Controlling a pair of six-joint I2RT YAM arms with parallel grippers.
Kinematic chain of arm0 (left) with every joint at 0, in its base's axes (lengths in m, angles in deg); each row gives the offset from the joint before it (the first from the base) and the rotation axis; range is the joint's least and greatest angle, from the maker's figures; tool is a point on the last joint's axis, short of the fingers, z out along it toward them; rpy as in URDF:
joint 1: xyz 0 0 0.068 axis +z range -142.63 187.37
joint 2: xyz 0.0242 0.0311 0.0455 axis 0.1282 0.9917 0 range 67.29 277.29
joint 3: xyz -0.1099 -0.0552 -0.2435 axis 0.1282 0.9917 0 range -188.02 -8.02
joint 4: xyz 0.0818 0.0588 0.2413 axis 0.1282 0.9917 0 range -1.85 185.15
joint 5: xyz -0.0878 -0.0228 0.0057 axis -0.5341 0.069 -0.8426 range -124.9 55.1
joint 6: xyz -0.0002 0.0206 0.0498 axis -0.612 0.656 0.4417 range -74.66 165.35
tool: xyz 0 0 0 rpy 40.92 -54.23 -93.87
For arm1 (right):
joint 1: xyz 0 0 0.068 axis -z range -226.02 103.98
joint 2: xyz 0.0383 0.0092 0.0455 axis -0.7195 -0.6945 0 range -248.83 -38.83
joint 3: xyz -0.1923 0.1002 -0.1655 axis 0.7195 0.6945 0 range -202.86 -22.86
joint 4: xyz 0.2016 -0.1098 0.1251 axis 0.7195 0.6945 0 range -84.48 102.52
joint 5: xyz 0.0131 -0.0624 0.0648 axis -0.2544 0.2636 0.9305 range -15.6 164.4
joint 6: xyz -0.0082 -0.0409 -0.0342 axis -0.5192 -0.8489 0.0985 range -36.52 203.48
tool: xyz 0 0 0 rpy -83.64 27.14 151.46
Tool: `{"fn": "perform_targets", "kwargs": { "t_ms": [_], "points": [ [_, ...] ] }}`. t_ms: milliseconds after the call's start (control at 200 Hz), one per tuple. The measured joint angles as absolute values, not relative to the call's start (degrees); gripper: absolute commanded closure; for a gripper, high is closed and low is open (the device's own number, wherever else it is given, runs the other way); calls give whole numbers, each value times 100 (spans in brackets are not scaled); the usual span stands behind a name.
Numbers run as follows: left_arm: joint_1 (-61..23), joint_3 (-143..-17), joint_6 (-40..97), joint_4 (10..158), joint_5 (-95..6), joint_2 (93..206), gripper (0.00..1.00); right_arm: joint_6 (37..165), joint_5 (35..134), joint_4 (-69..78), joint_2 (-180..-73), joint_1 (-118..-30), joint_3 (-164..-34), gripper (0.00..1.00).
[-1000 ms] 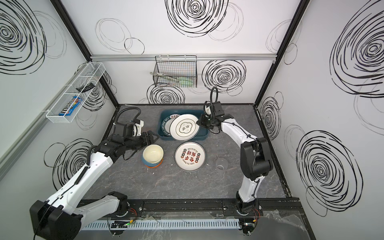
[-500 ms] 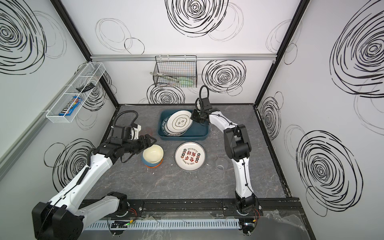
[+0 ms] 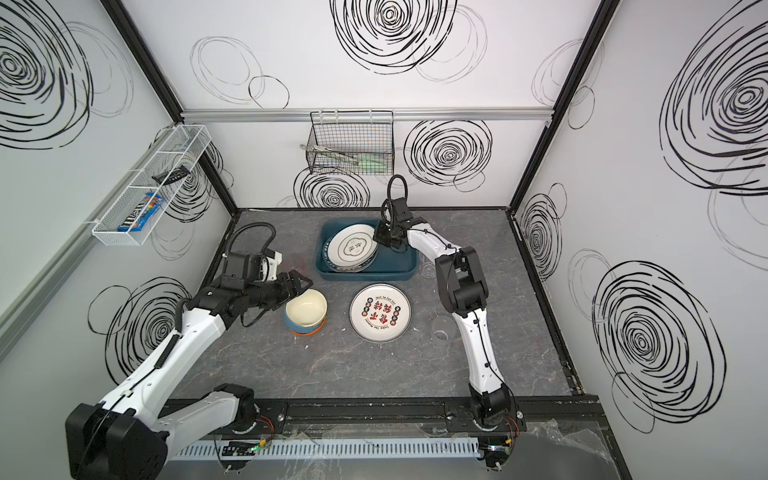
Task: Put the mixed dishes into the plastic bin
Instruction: 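Carry the plate into the teal bin and lower it onto the plates there, then open the right gripper and withdraw it toward the red-lettered plate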
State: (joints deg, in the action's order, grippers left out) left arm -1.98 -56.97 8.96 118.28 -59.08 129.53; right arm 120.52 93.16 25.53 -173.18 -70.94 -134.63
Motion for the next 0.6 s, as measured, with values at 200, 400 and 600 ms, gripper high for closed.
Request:
{"fn": "perform_targets", "kwargs": {
  "t_ms": [200,400,600],
  "points": [
    [-198,-5645,894,11817,-5913,12953,24,12076,9312,2575,-17361,-7114,-13522,88],
    [-198,-5627,892,11819,-5913,12953,24,12113,9209,2575,-17394,-7143,-13539,72],
    [-198,-5623,890,11812,-5913,12953,24,12067,9045,2735,-17401,-7175,-13539,68]
  ]
}}
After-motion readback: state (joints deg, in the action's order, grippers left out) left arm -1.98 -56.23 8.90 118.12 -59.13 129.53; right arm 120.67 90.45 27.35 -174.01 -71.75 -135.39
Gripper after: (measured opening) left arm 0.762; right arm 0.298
